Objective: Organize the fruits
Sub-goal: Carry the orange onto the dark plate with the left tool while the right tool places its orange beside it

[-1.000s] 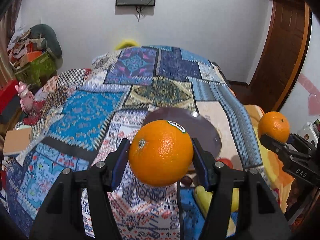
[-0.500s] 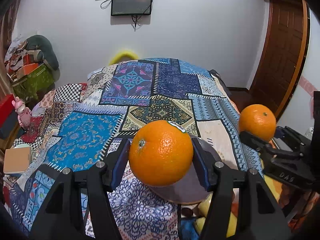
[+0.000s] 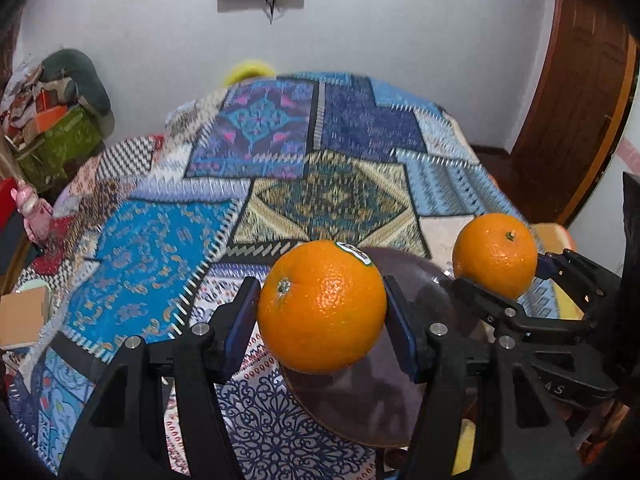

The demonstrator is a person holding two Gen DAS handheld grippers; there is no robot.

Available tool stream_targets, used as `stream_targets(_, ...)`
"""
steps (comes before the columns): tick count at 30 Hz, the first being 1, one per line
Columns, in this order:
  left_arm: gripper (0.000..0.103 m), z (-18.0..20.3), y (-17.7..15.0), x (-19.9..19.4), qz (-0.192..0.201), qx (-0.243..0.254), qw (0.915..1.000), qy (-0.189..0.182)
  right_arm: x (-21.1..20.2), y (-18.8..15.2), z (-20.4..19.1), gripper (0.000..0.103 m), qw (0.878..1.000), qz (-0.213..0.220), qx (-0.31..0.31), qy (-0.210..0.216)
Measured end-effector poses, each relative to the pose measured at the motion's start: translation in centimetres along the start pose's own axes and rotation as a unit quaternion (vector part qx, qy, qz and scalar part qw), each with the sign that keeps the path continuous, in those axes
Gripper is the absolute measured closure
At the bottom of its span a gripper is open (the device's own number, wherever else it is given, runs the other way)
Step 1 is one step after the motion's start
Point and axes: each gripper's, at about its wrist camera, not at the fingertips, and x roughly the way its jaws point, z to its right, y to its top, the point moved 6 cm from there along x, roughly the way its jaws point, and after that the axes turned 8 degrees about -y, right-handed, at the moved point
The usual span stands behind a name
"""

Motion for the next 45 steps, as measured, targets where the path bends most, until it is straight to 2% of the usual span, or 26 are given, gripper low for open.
stream_targets(8,0.043,-0.2,-1.3,3.3,-0.041,0.005,0.9991,-0.008,2.8,-1.8,-0.8,0.037,0.999,-0.042,-0.026,0.013)
stream_targets(20,0.043,0.5,-1.9,6.2,-0.074,0.015,0.997,-0.016,4.5,-2.5,-1.1,0.036,0.997,-0.067,-0.032,0.02)
stream_targets(23,0.043,0.5,-1.9,6.2,-0.071,0.017,0.9972,-0.014,4.9,-2.7,-0.9,0.036,0.996,-0.077,-0.03,0.021)
stream_targets(28,0.042,0.9,-1.6,5.5,-0.061,0.015,0.9976,-0.03,4.9,-2.9,-0.8,0.034,0.996,-0.085,-0.026,0.022)
stream_targets(31,0.041,1.2,-1.5,4.7,-0.055,0.016,0.9978,-0.033,4.0,-2.6,-0.3,0.033,0.997,-0.071,-0.022,0.01)
stream_targets(42,0.041,2.0,-1.2,-0.8,-0.02,0.024,0.9993,-0.023,-1.7,-1.5,0.8,0.033,1.0,-0.026,-0.017,0.005)
stream_targets(45,0.038,2.2,-1.6,-2.9,-0.009,0.03,0.9994,-0.017,-3.8,-1.8,0.7,0.033,1.0,-0.013,-0.02,0.003)
